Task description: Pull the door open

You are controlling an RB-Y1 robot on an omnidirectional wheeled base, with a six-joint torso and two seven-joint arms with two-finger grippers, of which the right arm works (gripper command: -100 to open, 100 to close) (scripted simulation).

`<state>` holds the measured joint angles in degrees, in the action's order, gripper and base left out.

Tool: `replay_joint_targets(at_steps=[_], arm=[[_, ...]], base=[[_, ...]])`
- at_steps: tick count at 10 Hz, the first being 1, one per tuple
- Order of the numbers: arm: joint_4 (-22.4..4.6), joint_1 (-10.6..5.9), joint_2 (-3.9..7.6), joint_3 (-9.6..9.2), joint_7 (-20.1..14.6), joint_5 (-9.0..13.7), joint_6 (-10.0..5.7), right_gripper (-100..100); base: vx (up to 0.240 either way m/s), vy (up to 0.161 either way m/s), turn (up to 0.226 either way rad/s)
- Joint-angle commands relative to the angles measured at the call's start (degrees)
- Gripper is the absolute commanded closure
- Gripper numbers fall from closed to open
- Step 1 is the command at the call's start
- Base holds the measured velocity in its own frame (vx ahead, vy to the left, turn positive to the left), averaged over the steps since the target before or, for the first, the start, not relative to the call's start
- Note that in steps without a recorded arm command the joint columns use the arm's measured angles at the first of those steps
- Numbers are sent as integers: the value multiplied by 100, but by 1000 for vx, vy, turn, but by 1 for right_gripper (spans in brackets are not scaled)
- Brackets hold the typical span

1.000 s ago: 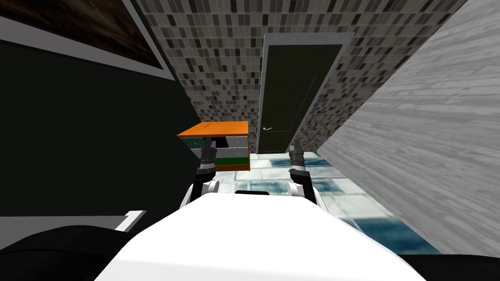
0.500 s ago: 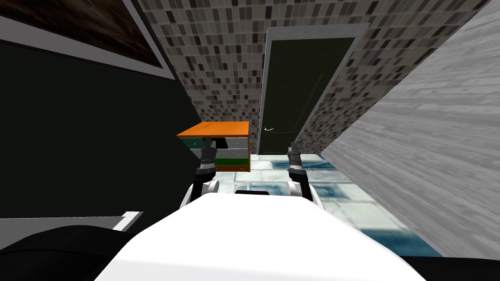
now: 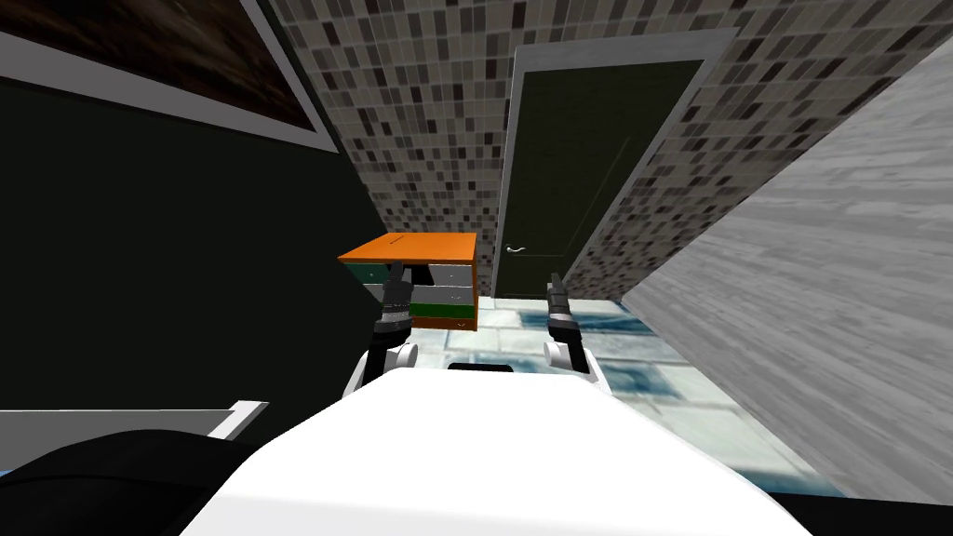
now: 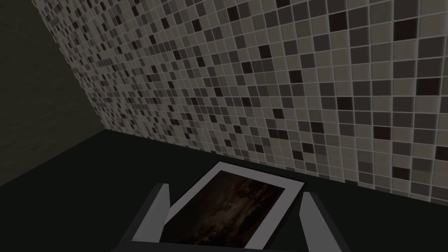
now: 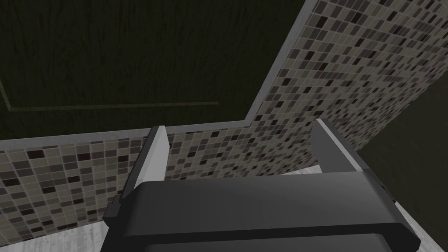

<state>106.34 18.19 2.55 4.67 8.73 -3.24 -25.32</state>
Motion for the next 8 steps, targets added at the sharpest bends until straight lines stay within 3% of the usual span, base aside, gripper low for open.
replay_joint_targets(at_steps=[1, 3, 4, 7, 8], arm=[[-286, -118, 53, 73, -19, 40, -75, -100], [-714, -318, 101, 163, -26, 82, -145, -100], [-729, -318, 101, 163, -26, 82, -145, -100], [-1296, -629, 168, 304, -38, 148, -254, -100], [-1360, -629, 168, 304, -38, 148, -254, -100]], base=[[86, -49, 96], [84, -57, 99], [62, -41, 26], [63, -53, 88], [62, -48, 37]])
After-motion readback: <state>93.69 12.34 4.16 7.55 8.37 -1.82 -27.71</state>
